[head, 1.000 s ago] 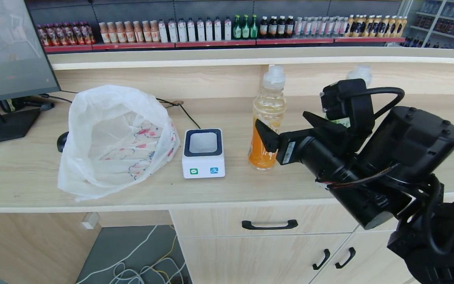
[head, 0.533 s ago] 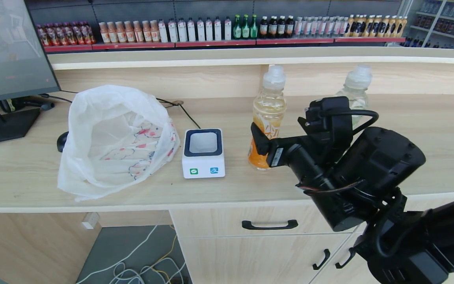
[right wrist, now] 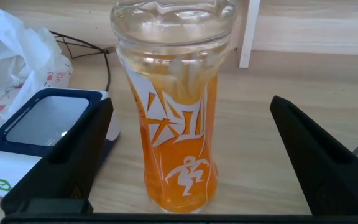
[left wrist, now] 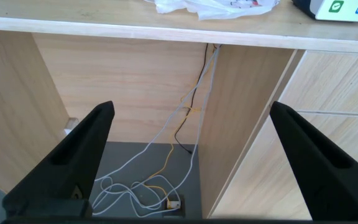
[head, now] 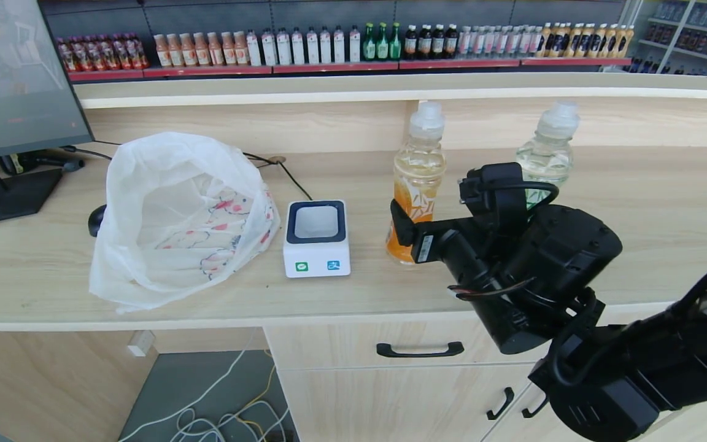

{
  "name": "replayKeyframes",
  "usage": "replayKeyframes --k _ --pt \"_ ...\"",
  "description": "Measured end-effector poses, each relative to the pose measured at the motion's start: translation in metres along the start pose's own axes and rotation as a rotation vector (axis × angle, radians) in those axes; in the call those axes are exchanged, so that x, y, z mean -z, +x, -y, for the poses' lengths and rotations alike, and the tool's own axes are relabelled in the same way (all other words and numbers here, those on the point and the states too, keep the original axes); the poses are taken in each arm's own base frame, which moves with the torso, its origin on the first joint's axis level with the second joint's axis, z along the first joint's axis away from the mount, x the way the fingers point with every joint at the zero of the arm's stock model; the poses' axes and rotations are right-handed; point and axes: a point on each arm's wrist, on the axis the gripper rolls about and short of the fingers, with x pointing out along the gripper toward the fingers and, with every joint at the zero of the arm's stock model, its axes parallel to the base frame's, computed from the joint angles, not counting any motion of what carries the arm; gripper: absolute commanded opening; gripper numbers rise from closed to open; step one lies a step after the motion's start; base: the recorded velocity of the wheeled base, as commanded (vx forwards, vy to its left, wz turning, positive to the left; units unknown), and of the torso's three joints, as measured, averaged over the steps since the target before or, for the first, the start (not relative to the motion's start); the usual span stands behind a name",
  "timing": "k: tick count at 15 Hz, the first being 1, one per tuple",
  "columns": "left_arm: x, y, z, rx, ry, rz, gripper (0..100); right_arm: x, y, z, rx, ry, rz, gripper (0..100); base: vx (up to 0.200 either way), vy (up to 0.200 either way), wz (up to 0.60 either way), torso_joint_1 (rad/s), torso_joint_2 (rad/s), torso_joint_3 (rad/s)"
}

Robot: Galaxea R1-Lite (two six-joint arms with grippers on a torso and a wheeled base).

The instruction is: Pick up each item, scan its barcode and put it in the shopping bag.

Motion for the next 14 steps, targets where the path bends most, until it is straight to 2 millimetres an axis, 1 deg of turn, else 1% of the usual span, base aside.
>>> replayKeyframes --k 5,10,14 --pt "0.000 0.000 0.000 0.000 0.000 0.000 100 0.005 0.012 -0.004 0.009 0.001 0.011 100 0.000 0.000 0.00 0.000 0.00 0.000" --pt "0.000 0.000 0.000 0.000 0.000 0.000 100 0.006 0.033 -0.003 0.030 -0.032 0.042 100 0.000 0.000 0.00 0.000 0.00 0.000" --pt "0.000 0.000 0.000 0.000 0.000 0.000 100 0.010 0.044 -0.004 0.033 -0.035 0.040 100 0.000 0.000 0.00 0.000 0.00 0.000"
